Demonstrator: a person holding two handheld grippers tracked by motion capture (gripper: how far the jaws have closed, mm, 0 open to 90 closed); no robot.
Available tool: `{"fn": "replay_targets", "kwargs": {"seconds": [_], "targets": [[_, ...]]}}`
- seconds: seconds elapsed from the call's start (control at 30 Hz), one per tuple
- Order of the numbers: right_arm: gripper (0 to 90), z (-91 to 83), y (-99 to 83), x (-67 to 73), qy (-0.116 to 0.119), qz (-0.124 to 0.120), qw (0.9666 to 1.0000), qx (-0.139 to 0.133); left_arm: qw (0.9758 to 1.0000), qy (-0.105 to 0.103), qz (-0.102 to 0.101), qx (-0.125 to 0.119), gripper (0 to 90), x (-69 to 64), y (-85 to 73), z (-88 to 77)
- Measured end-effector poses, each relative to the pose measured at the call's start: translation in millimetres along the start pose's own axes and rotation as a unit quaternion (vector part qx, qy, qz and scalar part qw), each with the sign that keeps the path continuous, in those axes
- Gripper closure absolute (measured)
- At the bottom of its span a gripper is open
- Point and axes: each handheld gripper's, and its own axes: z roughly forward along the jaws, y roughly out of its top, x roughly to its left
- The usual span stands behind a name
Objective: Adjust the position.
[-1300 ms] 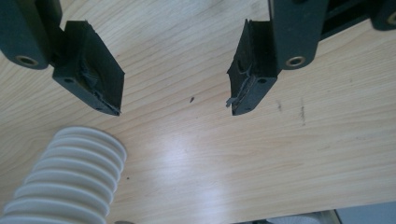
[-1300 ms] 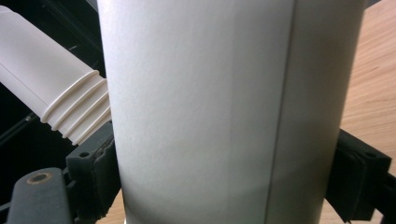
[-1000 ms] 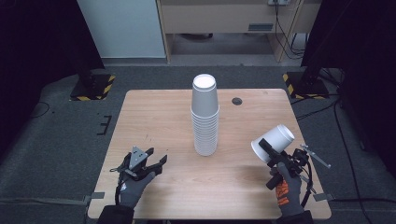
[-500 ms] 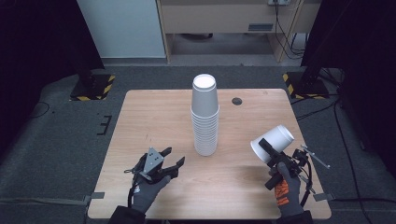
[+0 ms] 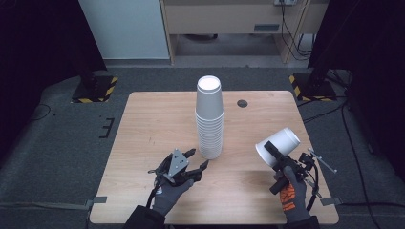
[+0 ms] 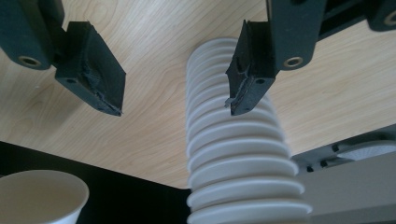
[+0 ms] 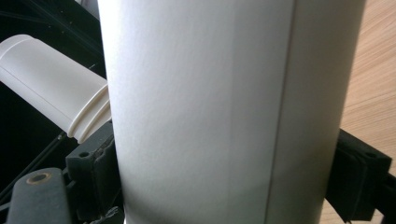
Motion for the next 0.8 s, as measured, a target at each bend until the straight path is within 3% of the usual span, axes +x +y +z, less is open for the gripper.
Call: {"fn": "replay_targets", "kwargs": {"seconds": [0.43,0.8], "targets": [[14.0,-0.9,0.8,0.5,0.003,0.010,0.9999,-0.005,0.9993,-0.026,0.003,-0.027,39.4,-17.9,16.4,21.4],[13.9,-0.9,0.3,1.9,0.007,0.014,0.9999,-0.006,0.9982,-0.048,0.011,-0.034,39.7,-27.6,22.4,41.1]]}}
